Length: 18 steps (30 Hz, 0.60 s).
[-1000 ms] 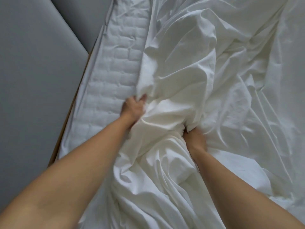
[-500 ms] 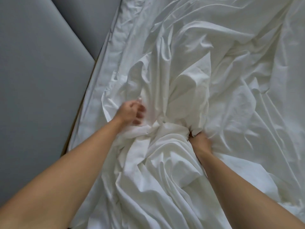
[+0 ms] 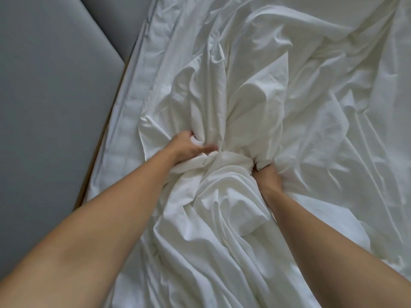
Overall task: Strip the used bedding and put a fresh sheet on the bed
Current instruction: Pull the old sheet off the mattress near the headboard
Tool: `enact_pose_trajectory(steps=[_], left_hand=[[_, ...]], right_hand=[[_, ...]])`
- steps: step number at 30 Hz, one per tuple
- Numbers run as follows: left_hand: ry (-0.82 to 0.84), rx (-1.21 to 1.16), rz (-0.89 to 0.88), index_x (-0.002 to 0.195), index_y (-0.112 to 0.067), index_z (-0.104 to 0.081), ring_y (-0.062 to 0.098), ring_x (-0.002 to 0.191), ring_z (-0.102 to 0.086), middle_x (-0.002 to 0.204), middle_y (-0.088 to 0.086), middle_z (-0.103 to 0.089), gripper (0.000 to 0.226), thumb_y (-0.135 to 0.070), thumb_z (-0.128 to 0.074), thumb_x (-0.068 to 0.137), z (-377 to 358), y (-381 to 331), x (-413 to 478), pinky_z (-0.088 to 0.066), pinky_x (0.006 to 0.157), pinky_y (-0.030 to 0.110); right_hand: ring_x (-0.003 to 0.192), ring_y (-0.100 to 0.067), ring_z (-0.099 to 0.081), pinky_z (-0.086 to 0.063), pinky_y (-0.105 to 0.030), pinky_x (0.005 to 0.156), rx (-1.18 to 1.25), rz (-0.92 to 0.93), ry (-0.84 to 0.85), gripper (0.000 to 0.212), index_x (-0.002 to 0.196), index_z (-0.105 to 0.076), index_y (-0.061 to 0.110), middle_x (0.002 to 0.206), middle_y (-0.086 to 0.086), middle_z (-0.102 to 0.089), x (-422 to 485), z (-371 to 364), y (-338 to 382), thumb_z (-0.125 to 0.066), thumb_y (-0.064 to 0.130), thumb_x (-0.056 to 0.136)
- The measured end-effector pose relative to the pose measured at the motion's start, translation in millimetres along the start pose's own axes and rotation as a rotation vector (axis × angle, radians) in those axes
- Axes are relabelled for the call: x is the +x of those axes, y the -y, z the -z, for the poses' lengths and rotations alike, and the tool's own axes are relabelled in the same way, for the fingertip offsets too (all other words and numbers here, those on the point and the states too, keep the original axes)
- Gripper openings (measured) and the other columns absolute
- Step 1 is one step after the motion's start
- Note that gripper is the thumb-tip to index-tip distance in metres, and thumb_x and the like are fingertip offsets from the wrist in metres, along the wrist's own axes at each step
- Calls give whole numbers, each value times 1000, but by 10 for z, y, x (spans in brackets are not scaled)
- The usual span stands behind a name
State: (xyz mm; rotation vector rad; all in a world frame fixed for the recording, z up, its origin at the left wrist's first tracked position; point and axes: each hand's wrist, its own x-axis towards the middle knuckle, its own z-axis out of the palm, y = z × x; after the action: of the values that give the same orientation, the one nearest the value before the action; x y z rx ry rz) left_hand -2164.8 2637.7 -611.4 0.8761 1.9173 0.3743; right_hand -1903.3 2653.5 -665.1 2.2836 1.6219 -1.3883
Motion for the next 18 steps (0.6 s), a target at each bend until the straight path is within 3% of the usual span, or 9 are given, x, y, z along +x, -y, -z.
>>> enact_pose_trajectory(steps=[2,4,7,8,10,12,14,16,18], left_hand=[[-5,29,-5,116,-28,-64,12,99,-64,107,-13,-69,82,-68,-89,49,-70,-57,-28,-51,87,31],[-121,18,-30,108,-24,-66,13,92,-67,99,-9,-71,65,-55,-92,58,-80,-36,-31,-54,82,31],[-151,-211,-37,100,-17,-72,22,85,-74,90,0,-76,43,-39,-91,69,135,119,-30,-61,76,37],[-213,-179,-41,96,-13,-72,27,82,-73,87,4,-75,38,-42,-86,76,260,190,-39,-59,72,38],[-457,100,-54,83,-8,-67,31,72,-63,77,10,-67,43,-51,-69,89,553,372,-48,-48,63,37],[-645,142,-34,76,-3,-63,32,70,-55,73,15,-60,45,-42,-58,97,773,536,-59,-40,62,37],[-537,-122,40,82,-2,-65,26,69,-54,80,13,-61,36,-33,-61,99,812,607,-82,-45,61,33],[-253,-297,123,98,-8,-69,18,71,-62,91,7,-69,26,-34,-69,95,676,595,-157,-52,58,25],[-63,-373,112,106,-10,-71,16,77,-73,92,3,-77,44,-46,-79,82,479,495,-270,-56,60,23]], right_hand=[[81,-31,-56,-40,-33,72,-3,1,0,15,78,-56,24,79,-2,-59,8,-7,-2,-55,28,92],[82,-31,-56,-40,-33,72,-6,2,-3,17,76,-55,23,78,-3,-57,21,-10,-9,-54,26,93],[82,-31,-55,-39,-33,72,-16,-4,5,14,79,-57,22,79,-3,-58,37,-12,-22,-54,26,92],[82,-31,-55,-39,-33,72,-14,-3,7,13,81,-58,21,80,-3,-59,41,-12,-24,-54,25,92],[81,-31,-55,-39,-32,71,-6,4,7,12,83,-58,20,79,-3,-59,43,-15,-31,-54,25,93],[81,-31,-56,-39,-33,71,3,8,2,13,80,-58,21,78,-3,-60,38,-22,-33,-54,24,92],[81,-31,-57,-40,-33,70,7,10,-7,15,78,-57,21,78,-3,-60,38,-31,-31,-54,22,92],[80,-31,-56,-40,-33,70,-17,6,-12,18,75,-55,22,74,0,-57,42,-45,-25,-54,23,93],[80,-31,-56,-40,-33,70,-36,-5,-14,19,74,-53,21,73,0,-55,59,-54,-26,-53,23,93]])
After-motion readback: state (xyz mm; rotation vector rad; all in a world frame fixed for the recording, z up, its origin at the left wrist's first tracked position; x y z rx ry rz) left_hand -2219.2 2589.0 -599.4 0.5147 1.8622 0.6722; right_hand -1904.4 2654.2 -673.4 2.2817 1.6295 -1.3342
